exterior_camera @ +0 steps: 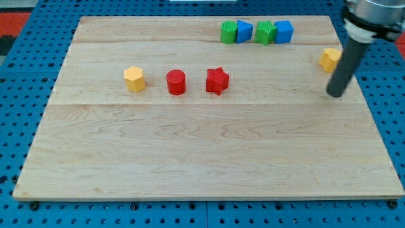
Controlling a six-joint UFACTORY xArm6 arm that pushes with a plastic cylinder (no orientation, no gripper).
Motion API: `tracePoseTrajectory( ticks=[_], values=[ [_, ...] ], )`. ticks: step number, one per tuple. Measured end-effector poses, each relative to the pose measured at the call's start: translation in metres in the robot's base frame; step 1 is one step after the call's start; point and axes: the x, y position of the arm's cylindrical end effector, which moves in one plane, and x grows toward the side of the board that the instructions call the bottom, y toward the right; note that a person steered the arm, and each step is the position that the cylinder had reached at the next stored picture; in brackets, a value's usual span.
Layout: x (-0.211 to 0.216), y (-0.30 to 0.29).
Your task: Push the blue triangle towards the down
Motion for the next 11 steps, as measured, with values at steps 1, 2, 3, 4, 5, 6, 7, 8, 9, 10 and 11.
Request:
tracePoseTrajectory(
  ticks=[1,2,3,4,5,6,7,8,9,10,11],
  values=[
    [-0.066,0.051],
    [-0.068,-0.052],
    [-0.072,-0.073],
    [-0.095,-0.044],
    [-0.11,0.0],
    [-0.176,0.015],
    [-0.199,-0.05],
    [-0.211,-0.108],
    [-0.201,-0.163],
    [-0.16,-0.183],
    [-0.129,-0.196]
  ],
)
